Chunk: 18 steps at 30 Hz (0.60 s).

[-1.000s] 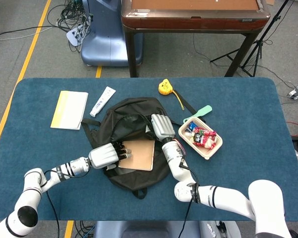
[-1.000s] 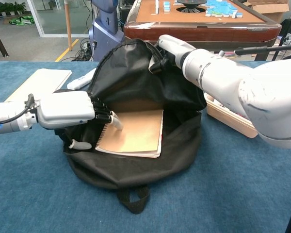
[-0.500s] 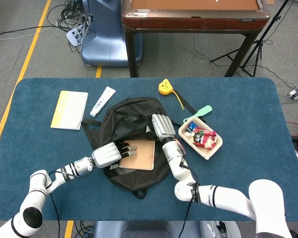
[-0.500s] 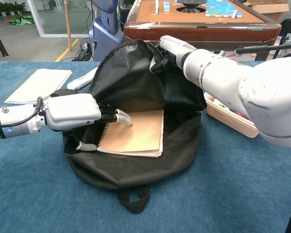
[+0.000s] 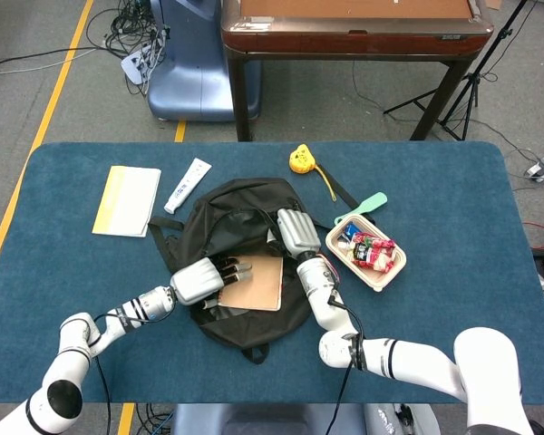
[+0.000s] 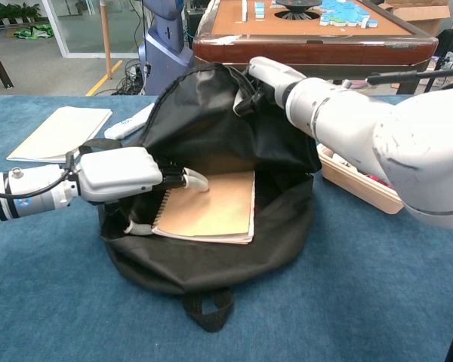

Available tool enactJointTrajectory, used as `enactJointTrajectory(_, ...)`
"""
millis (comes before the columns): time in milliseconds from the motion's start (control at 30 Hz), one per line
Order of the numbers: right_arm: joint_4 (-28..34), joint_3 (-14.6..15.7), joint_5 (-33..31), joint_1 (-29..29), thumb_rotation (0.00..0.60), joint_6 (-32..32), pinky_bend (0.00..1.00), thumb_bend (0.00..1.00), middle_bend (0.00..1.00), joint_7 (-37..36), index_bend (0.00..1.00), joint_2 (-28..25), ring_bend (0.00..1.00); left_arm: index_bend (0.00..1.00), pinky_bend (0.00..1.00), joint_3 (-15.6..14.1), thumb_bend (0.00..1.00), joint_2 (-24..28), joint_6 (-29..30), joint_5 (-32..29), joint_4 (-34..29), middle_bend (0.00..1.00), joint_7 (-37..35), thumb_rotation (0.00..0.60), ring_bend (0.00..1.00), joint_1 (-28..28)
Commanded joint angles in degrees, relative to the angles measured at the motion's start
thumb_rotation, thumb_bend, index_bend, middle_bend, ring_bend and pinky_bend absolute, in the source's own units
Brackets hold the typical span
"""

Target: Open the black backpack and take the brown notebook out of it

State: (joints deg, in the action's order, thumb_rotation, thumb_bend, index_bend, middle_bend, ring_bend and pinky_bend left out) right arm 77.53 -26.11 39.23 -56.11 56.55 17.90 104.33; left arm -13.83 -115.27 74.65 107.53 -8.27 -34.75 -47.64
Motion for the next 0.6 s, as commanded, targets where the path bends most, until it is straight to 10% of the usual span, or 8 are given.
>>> enactJointTrajectory(33, -0.03, -0.03, 0.03, -0.05, 0.600, 0.07, 0.07, 1.00, 0.51, -0.02, 0.65, 0.03, 0.29, 0.10, 0.22, 0.77, 0.23, -0.70, -0.75, -1.14, -0.17, 0.11, -1.18, 0.600, 0.14, -0.09)
enactJointTrajectory(300, -0.27, -0.11, 0.03, -0.25, 0.600, 0.26, 0.07, 1.00, 0.51, -0.08, 0.65, 0.18, 0.29, 0.23, 0.22, 1.35, 0.22, -2.17, -2.20, -2.58, -0.04, 0.13, -3.14, 0.600, 0.17, -0.35)
enactJointTrajectory(600, -0.95, -0.13, -0.58, -0.41, 0.600, -0.18, 0.07, 1.00, 0.50, -0.14, 0.65, 0.28, 0.29, 0.41, 0.22, 2.96, 0.26, -3.46, -0.92, -4.85, -0.57, 0.37, -6.51, 0.600, 0.30, -0.29)
